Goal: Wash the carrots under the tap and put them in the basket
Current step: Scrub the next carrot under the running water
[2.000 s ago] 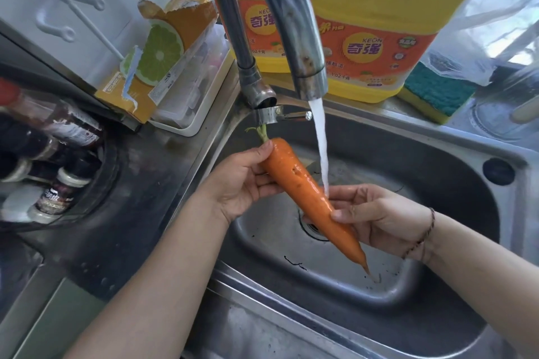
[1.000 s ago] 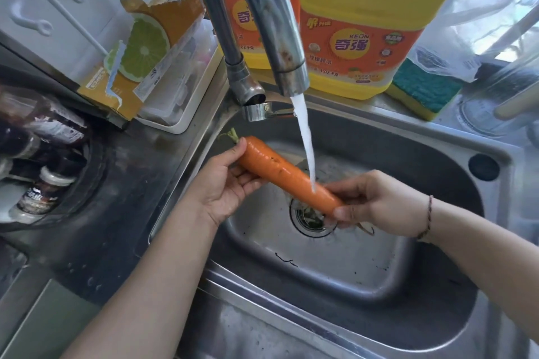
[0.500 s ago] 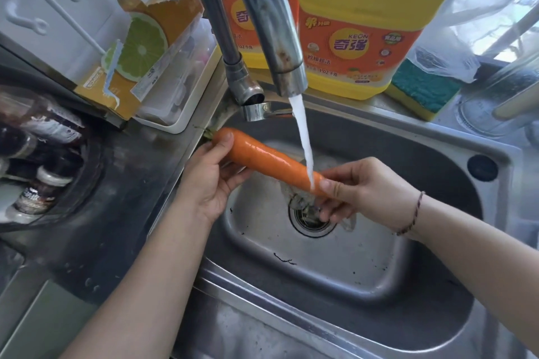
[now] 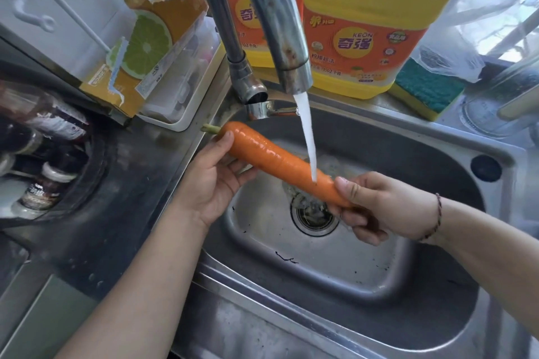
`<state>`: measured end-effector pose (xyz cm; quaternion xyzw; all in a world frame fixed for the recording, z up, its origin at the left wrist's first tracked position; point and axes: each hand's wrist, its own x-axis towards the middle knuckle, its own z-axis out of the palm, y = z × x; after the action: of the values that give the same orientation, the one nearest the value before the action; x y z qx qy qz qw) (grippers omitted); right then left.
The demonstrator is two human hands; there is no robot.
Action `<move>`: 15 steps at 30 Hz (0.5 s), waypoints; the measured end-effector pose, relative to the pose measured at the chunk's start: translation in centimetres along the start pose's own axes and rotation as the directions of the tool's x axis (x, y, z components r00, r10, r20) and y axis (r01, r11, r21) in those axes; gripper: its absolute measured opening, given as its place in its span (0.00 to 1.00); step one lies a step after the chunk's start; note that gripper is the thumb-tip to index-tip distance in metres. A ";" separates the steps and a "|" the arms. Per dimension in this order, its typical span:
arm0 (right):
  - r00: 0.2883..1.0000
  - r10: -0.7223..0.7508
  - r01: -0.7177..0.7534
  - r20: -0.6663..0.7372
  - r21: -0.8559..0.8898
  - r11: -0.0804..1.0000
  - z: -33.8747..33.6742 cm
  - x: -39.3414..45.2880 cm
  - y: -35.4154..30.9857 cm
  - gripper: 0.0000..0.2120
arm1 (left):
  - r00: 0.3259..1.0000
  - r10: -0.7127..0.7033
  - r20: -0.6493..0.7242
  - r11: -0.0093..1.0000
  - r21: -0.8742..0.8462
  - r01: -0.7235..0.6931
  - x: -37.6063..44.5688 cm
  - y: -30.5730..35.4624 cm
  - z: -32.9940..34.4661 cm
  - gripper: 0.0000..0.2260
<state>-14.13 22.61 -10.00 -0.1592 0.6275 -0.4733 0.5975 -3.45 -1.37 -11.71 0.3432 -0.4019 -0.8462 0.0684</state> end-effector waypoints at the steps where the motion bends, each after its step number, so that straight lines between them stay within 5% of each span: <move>1: 1.000 0.011 -0.011 -0.021 0.013 1.000 0.2 0.0 0.0 0.28 | 1.000 -0.004 -0.003 1.000 -0.007 0.004 0.0 -0.1 0.0 0.19; 6: 0.970 -0.066 0.040 -0.232 -0.117 0.992 0.9 0.9 -0.4 0.19 | 0.996 0.011 -0.084 1.000 0.001 -0.011 0.1 -0.3 0.5 0.16; 11: 0.926 -0.110 -0.052 -0.361 -0.410 0.911 2.0 1.3 -1.7 0.23 | 0.981 0.037 -0.192 0.998 0.061 -0.026 0.2 -0.5 1.4 0.11; 15: 0.944 -0.075 -0.011 -0.321 -0.258 0.966 1.9 1.2 -1.6 0.20 | 0.981 0.025 -0.192 0.996 0.084 -0.008 0.5 0.2 1.6 0.09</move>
<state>-13.24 20.10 -9.15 -0.1646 0.7711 -0.4179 0.4513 -4.82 -0.68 -11.15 0.4228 -0.4310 -0.7909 0.0997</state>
